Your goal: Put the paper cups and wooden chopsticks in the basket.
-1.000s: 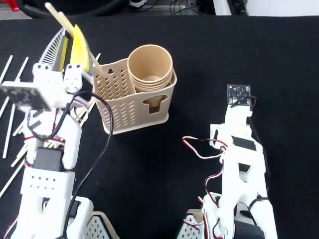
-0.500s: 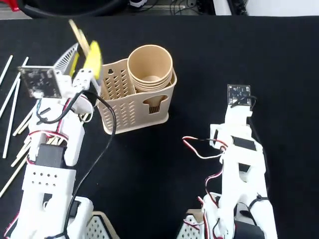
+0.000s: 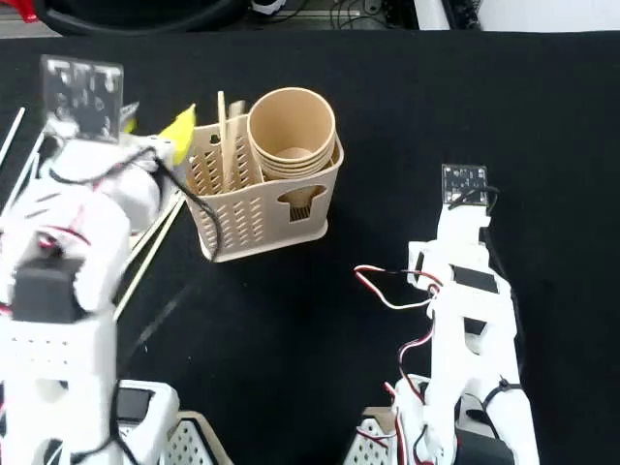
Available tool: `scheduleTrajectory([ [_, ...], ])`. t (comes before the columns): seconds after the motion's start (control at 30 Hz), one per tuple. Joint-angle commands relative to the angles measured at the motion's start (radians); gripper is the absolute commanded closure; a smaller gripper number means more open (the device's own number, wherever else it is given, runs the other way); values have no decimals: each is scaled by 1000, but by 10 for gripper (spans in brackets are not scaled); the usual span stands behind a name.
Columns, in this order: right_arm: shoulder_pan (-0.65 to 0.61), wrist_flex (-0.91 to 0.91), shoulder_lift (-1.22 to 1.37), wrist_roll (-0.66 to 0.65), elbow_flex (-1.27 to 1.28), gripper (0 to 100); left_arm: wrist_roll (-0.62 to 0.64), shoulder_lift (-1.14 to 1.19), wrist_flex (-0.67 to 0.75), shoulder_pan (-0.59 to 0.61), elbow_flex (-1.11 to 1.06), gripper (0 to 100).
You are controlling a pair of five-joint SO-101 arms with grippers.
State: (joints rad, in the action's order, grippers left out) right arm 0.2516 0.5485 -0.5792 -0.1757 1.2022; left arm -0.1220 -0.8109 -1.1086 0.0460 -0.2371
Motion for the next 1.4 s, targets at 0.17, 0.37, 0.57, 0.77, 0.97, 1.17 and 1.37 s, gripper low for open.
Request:
scheduleTrajectory([
  [0.17, -5, -17, -2, -8, -5, 977, -262, 345, -285, 354, 248, 798],
  [0.37, -3, -17, -2, -8, -5, 977, -394, 677, -239, 469, 268, 798],
  [0.57, -3, -17, -2, -8, -5, 977, -405, 1043, -55, 496, 346, 798],
  [0.77, -3, -17, -2, -8, -4, 977, -456, 1378, -61, 489, 573, 798],
  [0.97, -3, -17, -2, -8, -4, 977, -454, 1646, -140, 490, 819, 799],
  [1.17, -3, -17, -2, -6, -4, 977, -457, 1774, -265, 489, 1018, 925],
  [1.37, -3, -17, -2, -6, -4, 977, -477, 1801, -379, 487, 1122, 970],
])
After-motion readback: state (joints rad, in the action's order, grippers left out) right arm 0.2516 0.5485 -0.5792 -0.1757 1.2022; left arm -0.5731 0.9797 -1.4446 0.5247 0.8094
